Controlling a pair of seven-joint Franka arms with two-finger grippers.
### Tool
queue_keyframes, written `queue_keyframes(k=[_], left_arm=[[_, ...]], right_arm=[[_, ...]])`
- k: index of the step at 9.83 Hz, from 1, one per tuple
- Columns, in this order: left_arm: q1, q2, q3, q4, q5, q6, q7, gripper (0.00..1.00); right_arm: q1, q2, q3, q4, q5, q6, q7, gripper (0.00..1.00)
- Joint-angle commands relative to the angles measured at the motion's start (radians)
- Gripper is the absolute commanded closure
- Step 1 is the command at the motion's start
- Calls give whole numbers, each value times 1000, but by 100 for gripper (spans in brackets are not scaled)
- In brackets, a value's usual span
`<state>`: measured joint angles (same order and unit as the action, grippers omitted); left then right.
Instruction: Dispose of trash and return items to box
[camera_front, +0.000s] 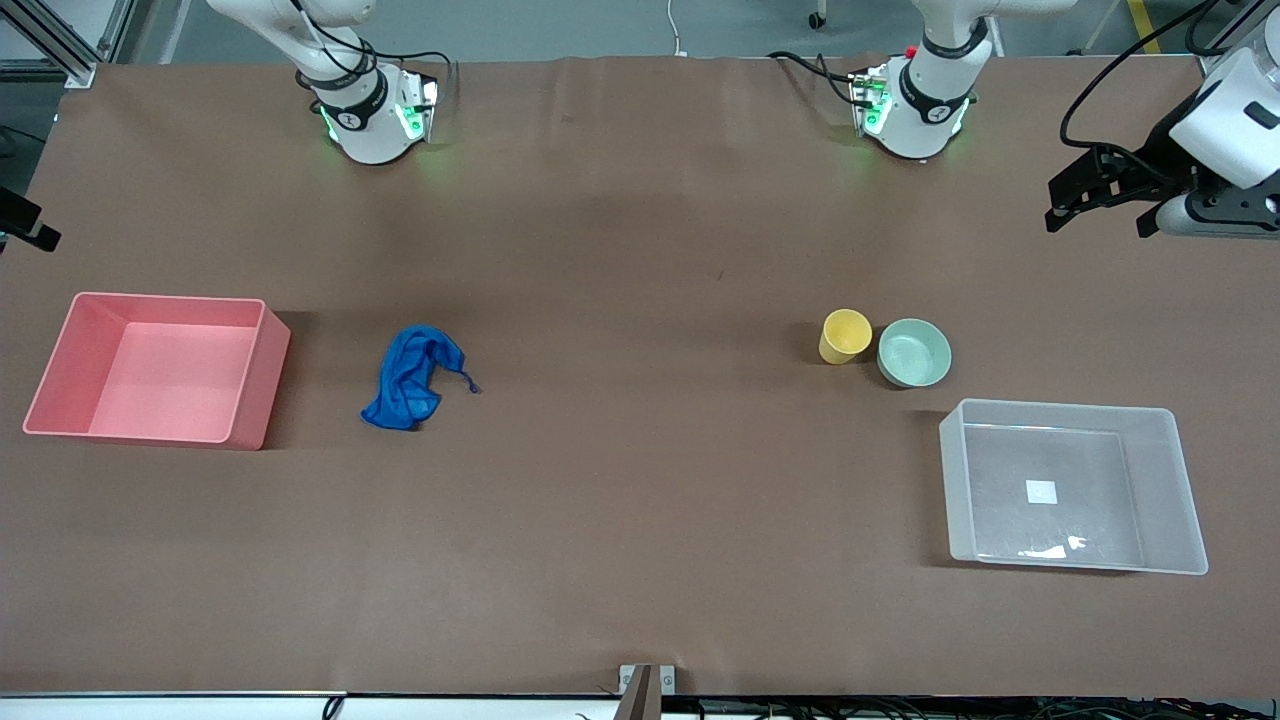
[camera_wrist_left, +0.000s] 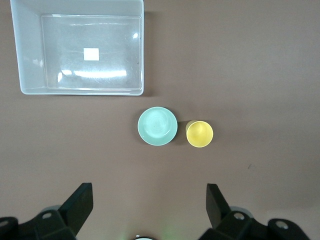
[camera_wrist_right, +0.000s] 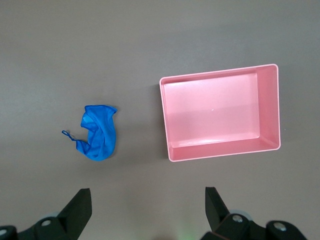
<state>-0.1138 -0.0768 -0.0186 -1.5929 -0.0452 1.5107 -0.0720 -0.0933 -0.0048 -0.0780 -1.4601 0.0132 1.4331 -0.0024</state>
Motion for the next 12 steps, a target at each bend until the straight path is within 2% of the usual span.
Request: queue_keyframes(k=[1,5,6,7,8,9,11,12], left_arm=[[-6,-12,9,-44,-10,14,-9,0],[-4,-6,9,-44,-7,11,-18,0],[-4,-6,11,-58,-4,13,-22,1],[8,-8,12,-97,-1,34,-20,3],[9,-17,26,-164,-1,89,-9,3],[8,-21,46,-239,-1,152,3,4],[8,-49,48,-461,8,379,5,4],[8,-61,48,-572,11,482,6,4]], right_arm=[[-3,2,-2,10,-2,-14,-10,0],[4,3,0,13,1,-14,-7,0],[7,2,12,17,2,-13,2,0],[9,2,56,15,-2,-4,5,0],[9,6,126,4,-7,7,63,0],[21,21,171,-32,-9,44,155,0],[38,38,260,-235,-10,255,238,0],[44,61,285,-335,-12,382,271,0]])
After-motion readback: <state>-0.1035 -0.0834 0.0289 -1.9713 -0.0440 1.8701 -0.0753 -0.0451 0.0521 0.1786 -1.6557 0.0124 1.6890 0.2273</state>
